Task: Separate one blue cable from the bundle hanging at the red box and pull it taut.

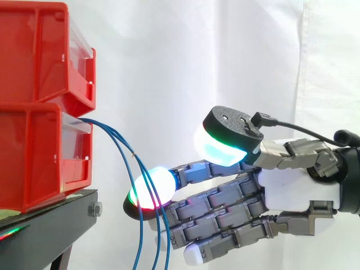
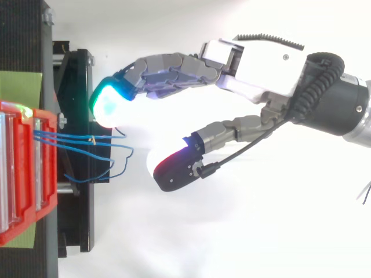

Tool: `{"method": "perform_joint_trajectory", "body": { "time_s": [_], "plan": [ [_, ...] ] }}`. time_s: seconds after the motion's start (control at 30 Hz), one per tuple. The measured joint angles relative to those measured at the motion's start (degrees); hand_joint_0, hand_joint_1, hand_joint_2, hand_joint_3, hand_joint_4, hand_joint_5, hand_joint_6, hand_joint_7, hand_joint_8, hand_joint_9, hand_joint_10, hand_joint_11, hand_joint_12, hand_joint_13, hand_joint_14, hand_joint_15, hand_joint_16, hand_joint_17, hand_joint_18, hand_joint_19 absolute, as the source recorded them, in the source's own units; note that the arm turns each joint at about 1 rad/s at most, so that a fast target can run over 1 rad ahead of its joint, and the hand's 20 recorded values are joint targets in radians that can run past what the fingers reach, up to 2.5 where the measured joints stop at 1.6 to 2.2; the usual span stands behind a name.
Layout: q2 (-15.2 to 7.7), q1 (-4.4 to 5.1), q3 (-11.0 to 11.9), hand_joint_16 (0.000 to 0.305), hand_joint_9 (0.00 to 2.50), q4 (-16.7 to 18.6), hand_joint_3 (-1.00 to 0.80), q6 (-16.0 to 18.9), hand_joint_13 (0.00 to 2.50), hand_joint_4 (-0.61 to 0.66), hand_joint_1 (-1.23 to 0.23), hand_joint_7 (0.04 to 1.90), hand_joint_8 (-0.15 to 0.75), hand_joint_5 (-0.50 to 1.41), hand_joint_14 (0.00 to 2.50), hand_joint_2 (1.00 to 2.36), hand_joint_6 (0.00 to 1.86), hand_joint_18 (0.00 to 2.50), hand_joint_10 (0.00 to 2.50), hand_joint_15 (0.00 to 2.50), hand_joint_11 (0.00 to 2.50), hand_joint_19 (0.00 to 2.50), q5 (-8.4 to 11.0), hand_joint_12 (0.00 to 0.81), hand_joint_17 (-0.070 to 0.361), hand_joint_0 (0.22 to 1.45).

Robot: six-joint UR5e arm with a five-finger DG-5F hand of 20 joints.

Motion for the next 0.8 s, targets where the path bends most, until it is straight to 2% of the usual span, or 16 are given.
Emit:
{"method": "perform_joint_trajectory", "body": {
  "time_s": [0.23, 0.6, 0.8],
  "plan": [
    [-2.3, 0.23, 1.9, 0.035, 0.44, -0.1, -0.50, 1.4, 0.41, 0.28, -0.66, 0.80, 0.263, -0.17, 0.00, 1.00, 0.50, 0.37, 0.00, 0.07, 0.11, 0.22, -0.31, 0.268, 0.078, 0.52],
    [-2.7, 0.14, 2.9, 0.033, 0.48, -0.6, -0.50, 5.5, 0.43, 0.31, -0.60, 0.86, 0.263, -0.15, 0.00, 1.00, 0.50, 0.38, 0.00, 0.08, 0.12, 0.22, -0.94, 0.261, 0.075, 0.55],
    [-2.7, 0.35, 3.7, 0.033, 0.48, -0.6, -0.50, 5.6, 0.43, 0.30, -0.69, 0.91, 0.260, -0.14, 0.00, 1.00, 0.50, 0.38, 0.00, 0.08, 0.12, 0.22, -1.74, 0.259, 0.073, 0.56]
  ]
}}
